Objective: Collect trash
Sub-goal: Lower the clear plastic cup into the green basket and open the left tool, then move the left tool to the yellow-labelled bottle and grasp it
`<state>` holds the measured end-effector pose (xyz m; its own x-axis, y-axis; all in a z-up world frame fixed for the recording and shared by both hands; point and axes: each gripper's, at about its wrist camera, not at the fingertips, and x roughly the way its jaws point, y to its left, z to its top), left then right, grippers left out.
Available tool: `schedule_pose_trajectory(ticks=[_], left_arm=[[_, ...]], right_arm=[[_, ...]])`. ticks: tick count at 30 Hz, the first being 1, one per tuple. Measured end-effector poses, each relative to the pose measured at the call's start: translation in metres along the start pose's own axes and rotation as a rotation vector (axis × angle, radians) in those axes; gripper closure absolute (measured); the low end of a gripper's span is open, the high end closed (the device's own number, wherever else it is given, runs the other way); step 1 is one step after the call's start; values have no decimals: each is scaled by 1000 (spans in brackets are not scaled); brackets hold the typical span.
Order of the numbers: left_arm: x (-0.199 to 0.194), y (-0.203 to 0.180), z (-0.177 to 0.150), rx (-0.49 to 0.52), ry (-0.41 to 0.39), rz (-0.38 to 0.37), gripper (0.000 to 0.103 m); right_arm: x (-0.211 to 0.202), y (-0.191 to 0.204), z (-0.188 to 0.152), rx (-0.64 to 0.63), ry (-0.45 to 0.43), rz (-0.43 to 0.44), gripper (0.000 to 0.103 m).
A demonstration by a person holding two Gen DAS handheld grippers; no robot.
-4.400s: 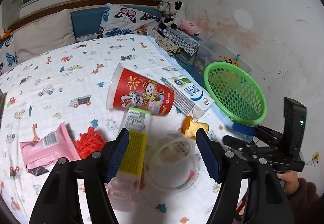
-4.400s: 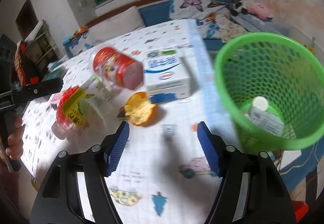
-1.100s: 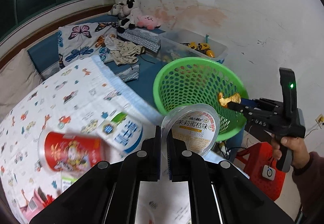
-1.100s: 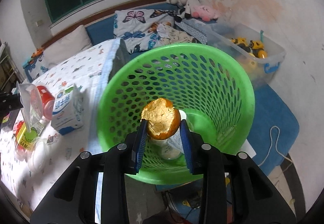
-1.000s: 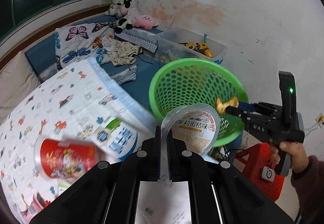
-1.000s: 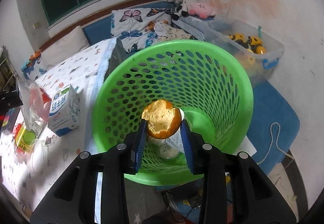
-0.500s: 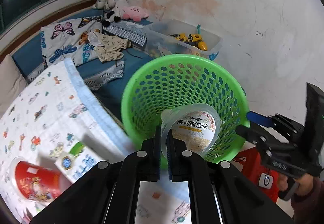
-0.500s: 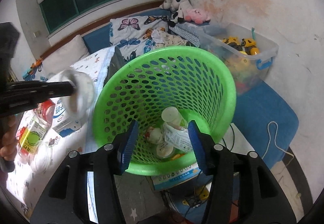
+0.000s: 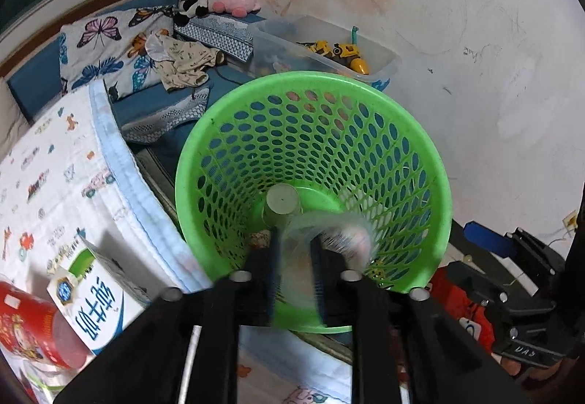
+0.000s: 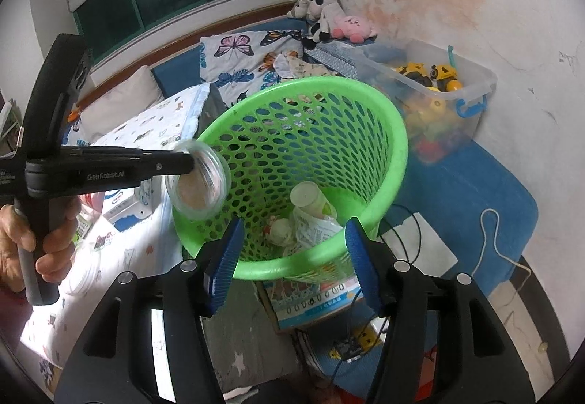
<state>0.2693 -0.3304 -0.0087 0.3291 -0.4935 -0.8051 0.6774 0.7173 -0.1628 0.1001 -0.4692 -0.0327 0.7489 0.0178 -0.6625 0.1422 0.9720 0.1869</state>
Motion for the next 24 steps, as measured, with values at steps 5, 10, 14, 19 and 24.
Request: schedule_pose_trajectory(ticks=[5, 10, 14, 19, 24], left_arm=[[-9, 1, -11, -12, -7, -5, 80], [-29, 11, -24, -33, -50, 21, 64], [-47, 24, -40, -49, -68, 62, 64], [-73, 48, -65, -83, -90, 128, 64], [-97, 79, -91, -128, -101, 194, 64]], right_arm=[[-2, 6, -5, -10, 2, 6, 44], [-2, 17, -10, -25, 11, 20, 42], [-1, 27, -11, -37, 14, 35, 41], [-1, 41, -13, -47, 15, 62, 40], [-2, 60, -13, -72, 13, 87, 36]])
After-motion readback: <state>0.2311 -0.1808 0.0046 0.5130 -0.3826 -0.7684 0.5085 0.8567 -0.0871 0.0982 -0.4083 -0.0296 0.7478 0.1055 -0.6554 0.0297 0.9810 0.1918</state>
